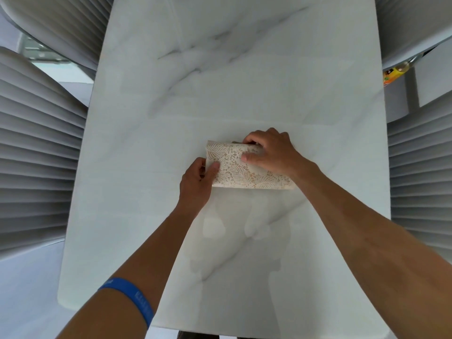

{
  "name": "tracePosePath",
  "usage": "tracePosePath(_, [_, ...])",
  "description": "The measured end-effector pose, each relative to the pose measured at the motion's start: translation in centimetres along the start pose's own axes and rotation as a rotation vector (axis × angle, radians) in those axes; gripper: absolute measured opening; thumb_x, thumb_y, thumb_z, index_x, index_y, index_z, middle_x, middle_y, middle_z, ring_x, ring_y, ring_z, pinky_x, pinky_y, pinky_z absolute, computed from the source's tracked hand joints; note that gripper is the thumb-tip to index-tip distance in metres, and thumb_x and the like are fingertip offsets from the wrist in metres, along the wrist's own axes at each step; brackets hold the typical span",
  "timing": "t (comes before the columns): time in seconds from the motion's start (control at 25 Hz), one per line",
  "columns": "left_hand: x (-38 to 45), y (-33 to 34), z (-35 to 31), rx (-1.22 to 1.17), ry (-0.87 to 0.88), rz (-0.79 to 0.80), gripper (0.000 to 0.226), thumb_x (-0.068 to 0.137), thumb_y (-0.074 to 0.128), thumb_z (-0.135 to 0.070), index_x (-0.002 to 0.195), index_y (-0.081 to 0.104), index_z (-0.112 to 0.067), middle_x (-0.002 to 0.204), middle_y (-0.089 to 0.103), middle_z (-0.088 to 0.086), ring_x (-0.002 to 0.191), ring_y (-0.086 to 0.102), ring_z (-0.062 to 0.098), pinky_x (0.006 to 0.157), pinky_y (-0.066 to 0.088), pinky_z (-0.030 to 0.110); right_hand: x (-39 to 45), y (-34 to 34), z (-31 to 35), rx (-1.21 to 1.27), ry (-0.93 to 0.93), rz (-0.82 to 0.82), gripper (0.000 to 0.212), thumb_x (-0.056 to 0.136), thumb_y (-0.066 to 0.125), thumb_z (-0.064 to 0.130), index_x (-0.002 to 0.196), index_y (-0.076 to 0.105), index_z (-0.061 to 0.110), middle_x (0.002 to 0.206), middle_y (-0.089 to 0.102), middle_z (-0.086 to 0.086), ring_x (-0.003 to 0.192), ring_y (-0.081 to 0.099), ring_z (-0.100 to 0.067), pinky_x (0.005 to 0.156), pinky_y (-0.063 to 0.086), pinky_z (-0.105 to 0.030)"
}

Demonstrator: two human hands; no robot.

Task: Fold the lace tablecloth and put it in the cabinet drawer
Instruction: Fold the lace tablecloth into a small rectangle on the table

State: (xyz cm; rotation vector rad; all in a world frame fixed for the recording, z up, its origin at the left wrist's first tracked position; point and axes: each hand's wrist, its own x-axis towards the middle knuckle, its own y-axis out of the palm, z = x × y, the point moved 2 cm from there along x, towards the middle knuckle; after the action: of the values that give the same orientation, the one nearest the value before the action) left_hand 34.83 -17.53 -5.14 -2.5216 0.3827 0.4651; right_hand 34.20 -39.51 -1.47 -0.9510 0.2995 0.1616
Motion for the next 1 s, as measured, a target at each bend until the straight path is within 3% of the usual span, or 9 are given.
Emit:
tracePosePath(0.12, [0.0,0.1,-0.2,-0.028,0.023,-0.053,0.024,0.093,0.057,-0.045,0.083,0.057,-0.023,0.070,0.056,-0.009,0.059,0.047,0.001,0.060,0.039,0.026,-0.2,0.3,-0.4,0.217,0.033,0.074,0.027,0.089,0.065,0.040,0.112,0.067,0.024,0.100,0.070,0.006,0.095,0.066,-0.016,0.086,0.046,-0.032])
tracePosePath(0.24, [-1.6,0.2,-1.0,-0.130,-0.035,-0.287,0.026,0.090,0.065,-0.034,0.111,0.059,-0.021,0.103,0.059,0.000,0.087,0.058,0.013,0.079,0.049,0.034,0.0,1.5,-0.2,0.111,0.051,0.068,0.029,0.097,0.052,0.041,0.117,0.063,0.023,0.102,0.070,0.002,0.095,0.064,-0.021,0.089,0.046,-0.038])
tracePosePath(0.32, [-4.0,1.1,-1.1,0.207,0.130,-0.358,0.040,0.091,0.062,-0.025,0.130,0.053,-0.019,0.132,0.050,0.007,0.115,0.051,0.025,0.096,0.044,0.042,-0.5,2.7,0.0,-0.063,0.041,0.014,0.035,0.101,0.042,0.041,0.129,0.053,0.024,0.117,0.063,-0.002,0.108,0.056,-0.027,0.094,0.040,-0.045])
tracePosePath(0.4, [-6.3,3.1,-1.2,0.594,0.369,-0.185,0.053,0.089,0.058,-0.019,0.141,0.045,-0.023,0.152,0.037,0.007,0.139,0.035,0.028,0.108,0.033,0.048,-2.1,3.9,0.5,-0.305,0.046,-0.183,0.041,0.102,0.039,0.038,0.139,0.046,0.023,0.135,0.054,-0.004,0.120,0.051,-0.031,0.097,0.038,-0.049])
tracePosePath(0.52, [-6.1,3.8,-1.2,0.679,0.390,-0.069,0.052,0.097,0.047,-0.030,0.147,0.038,-0.027,0.158,0.030,0.004,0.145,0.027,0.026,0.113,0.029,0.052,-4.8,5.7,1.2,-0.435,0.023,-0.417,0.044,0.104,0.036,0.031,0.145,0.043,0.018,0.151,0.044,-0.006,0.138,0.041,-0.033,0.112,0.029,-0.055])
tracePosePath(0.6, [-5.2,3.7,-0.7,0.747,0.438,-0.061,0.052,0.100,0.040,-0.038,0.150,0.033,-0.026,0.159,0.029,0.006,0.145,0.028,0.027,0.113,0.030,0.052,-5.0,6.4,0.6,-0.402,0.038,-0.323,0.052,0.103,0.033,0.039,0.151,0.034,0.018,0.157,0.036,-0.005,0.144,0.032,-0.033,0.117,0.023,-0.054])
tracePosePath(0.84, [-4.4,5.1,0.2,0.801,0.308,0.135,0.070,0.098,0.026,-0.058,0.155,-0.003,-0.030,0.164,-0.013,0.000,0.150,-0.014,0.022,0.121,0.010,0.050,-1.8,6.2,-1.2,-0.275,0.195,0.040,0.064,0.099,0.019,0.055,0.156,0.001,0.032,0.166,0.001,0.007,0.153,0.000,-0.025,0.120,0.000,-0.053])
tracePosePath(0.92, [-4.2,4.6,-0.5,0.795,0.333,0.182,0.071,0.098,0.028,-0.058,0.155,-0.004,-0.030,0.163,-0.016,0.000,0.149,-0.016,0.021,0.121,0.009,0.050,-1.6,5.9,-1.2,-0.270,0.197,0.065,0.063,0.100,0.018,0.055,0.155,-0.003,0.033,0.166,-0.003,0.008,0.153,-0.004,-0.024,0.119,-0.001,-0.053])
tracePosePath(1.0, [-5.0,3.8,-0.9,0.702,0.333,0.121,0.072,0.097,0.042,-0.049,0.156,0.007,-0.027,0.164,-0.006,0.004,0.151,-0.004,0.023,0.119,0.014,0.046,-1.6,5.6,-0.9,-0.248,0.220,0.074,0.063,0.100,0.018,0.055,0.155,-0.003,0.033,0.166,-0.004,0.008,0.152,-0.004,-0.023,0.119,0.002,-0.054])
